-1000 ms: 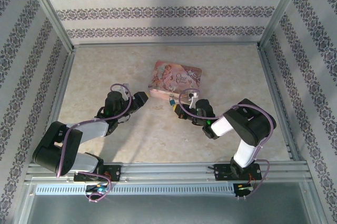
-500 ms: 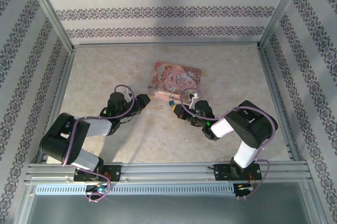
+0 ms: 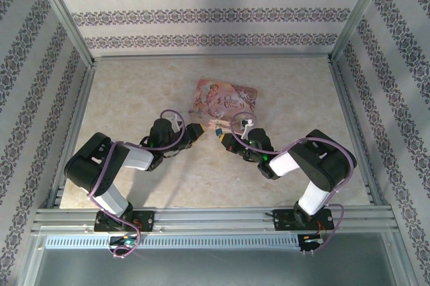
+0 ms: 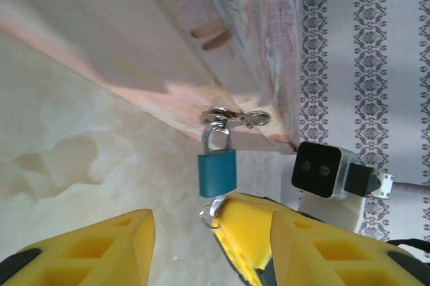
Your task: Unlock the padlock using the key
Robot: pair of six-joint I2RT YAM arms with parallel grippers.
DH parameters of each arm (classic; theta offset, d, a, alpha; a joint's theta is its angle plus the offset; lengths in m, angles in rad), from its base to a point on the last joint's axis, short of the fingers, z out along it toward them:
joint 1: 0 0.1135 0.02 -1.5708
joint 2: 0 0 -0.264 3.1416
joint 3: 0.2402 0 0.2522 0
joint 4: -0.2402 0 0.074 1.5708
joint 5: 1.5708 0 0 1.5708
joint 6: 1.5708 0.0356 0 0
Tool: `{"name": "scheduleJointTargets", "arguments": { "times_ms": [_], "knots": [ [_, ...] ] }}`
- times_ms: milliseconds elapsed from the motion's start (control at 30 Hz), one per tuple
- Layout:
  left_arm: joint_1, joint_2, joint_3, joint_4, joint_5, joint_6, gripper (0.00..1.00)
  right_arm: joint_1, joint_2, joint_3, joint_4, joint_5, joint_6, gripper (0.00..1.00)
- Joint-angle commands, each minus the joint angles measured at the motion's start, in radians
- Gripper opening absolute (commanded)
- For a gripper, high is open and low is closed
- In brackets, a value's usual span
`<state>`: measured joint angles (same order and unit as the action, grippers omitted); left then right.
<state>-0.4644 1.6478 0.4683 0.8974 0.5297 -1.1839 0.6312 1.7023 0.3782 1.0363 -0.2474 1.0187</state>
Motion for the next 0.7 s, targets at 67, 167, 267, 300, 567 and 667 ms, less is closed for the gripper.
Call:
{"name": "scheduleJointTargets", "arguments": {
  "times_ms": [67,167,267,300,567,667],
  "knots": [
    [-0.028,0.062,0.053,0.082,0.004,-0.025,0.46,0.015,-0.028,0.01,0.005,0.007,0.0,0.0],
    [-0.041,0.099,0.082,0.096,0.006,-0.035,0.45,0.016,-0.032,0.01,0.002,0.007,0.0,0.0],
    [-0.058,0.131,0.106,0.101,0.004,-0.042,0.44,0.015,-0.038,0.008,-0.005,0.009,0.0,0.0],
    [-0.063,0.141,0.111,0.104,0.003,-0.044,0.44,0.016,-0.039,0.008,-0.006,0.01,-0.002,0.0],
    [-0.089,0.217,0.145,0.148,-0.002,-0.066,0.41,0.015,-0.038,0.01,-0.009,0.005,0.0,0.0],
    [-0.089,0.244,0.152,0.185,-0.003,-0.087,0.4,0.017,-0.039,0.01,-0.009,0.005,-0.002,0.0]
  ]
}}
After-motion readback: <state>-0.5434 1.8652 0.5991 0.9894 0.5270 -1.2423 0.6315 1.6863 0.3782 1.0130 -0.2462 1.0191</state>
